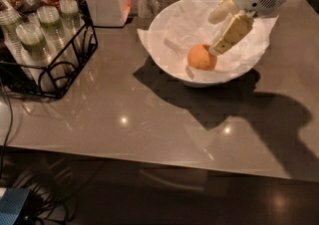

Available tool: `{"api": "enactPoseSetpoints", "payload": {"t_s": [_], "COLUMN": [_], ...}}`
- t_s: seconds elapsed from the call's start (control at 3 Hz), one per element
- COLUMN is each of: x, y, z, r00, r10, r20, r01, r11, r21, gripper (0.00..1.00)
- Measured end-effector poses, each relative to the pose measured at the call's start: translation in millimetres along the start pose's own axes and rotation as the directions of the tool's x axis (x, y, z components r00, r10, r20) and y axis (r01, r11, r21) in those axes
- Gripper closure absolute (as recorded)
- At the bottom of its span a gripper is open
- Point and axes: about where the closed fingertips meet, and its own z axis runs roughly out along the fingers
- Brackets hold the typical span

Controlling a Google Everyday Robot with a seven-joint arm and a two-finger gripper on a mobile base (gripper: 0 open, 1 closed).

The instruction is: Pick orange from white bowl

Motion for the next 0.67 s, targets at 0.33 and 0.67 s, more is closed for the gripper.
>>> {"api": "enactPoseSetpoints", "payload": {"t_s": [0.33, 0.67], "x": [-6, -8], "y": [-14, -29], "z": [15, 32], "r00": [1.000, 1.000], "r10": [-0.018, -0.012], "r20": [0.013, 0.028], "r01": [0.018, 0.013], "r11": [0.9997, 0.9995], "r21": [-0.015, -0.030], "gripper": [0.19, 0.20]}}
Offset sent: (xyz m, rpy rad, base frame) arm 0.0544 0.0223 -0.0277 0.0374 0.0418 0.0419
